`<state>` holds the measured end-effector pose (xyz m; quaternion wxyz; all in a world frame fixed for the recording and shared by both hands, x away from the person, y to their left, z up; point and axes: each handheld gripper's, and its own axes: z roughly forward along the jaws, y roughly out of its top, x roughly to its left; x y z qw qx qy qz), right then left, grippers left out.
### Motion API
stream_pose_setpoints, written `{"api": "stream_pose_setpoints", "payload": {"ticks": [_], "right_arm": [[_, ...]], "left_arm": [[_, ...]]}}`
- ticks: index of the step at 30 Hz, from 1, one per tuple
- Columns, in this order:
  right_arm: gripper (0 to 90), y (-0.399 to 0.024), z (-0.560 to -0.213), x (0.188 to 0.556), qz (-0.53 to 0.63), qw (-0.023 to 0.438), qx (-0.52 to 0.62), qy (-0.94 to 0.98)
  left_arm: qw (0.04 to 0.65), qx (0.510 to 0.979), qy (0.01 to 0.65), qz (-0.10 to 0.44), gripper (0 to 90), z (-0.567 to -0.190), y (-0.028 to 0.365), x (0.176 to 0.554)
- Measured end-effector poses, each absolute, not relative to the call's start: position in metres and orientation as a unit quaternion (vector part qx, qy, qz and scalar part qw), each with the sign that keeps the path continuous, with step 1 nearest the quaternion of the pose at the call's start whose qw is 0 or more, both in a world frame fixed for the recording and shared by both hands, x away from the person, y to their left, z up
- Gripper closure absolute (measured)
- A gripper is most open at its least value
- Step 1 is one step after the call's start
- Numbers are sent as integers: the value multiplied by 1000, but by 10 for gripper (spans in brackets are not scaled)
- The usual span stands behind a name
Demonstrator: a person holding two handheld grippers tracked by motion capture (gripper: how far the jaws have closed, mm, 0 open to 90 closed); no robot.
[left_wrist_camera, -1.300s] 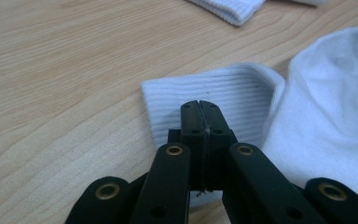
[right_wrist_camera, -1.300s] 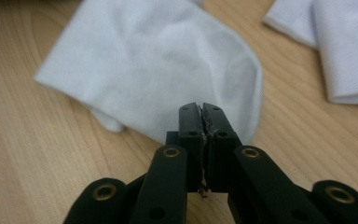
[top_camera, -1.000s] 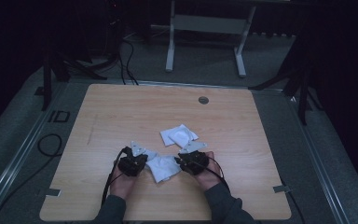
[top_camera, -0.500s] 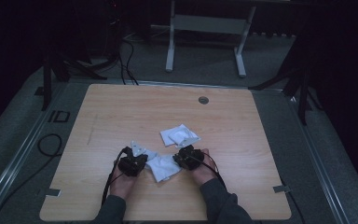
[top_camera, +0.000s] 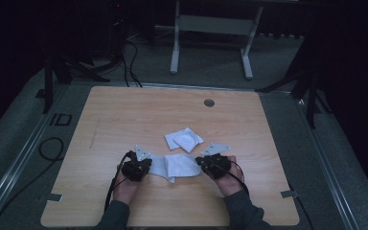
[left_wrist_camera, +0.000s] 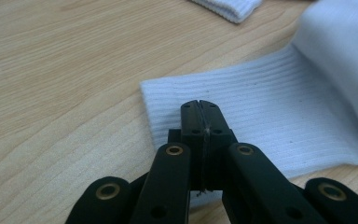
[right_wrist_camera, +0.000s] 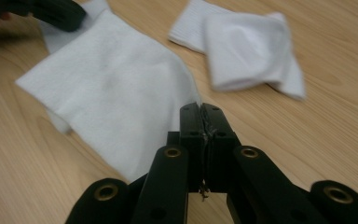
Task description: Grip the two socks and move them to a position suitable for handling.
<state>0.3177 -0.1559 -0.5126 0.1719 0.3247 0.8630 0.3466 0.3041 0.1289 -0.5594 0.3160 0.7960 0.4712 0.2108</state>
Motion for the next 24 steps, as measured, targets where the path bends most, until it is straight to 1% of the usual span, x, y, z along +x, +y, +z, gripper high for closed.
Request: {"api": "stream_pose_setpoints", "payload": {"ticks": [8,15,16,17,19,20,21,24], "right_arm": [[881,-199,-517,322,337,175,378,844],[879,-204,-525,324,304,162,381,858],[855,-203,-527,324,296,154,378,864],[808,-201,-529,325,283,143,369,874],[719,-199,-530,325,271,144,357,882],[693,-199,-530,325,274,143,360,880],[668,-198,-528,326,279,146,362,877],[645,-196,-522,329,289,156,359,873]], "left_arm": [[313,799,466,216,897,-559,128,304],[305,803,460,224,896,-559,126,302],[305,803,460,225,896,-559,126,302],[304,804,459,224,896,-559,126,302],[304,805,459,222,894,-558,126,302],[308,804,459,220,890,-558,127,302],[310,803,460,218,879,-558,127,302],[314,803,458,215,851,-557,127,301]]}}
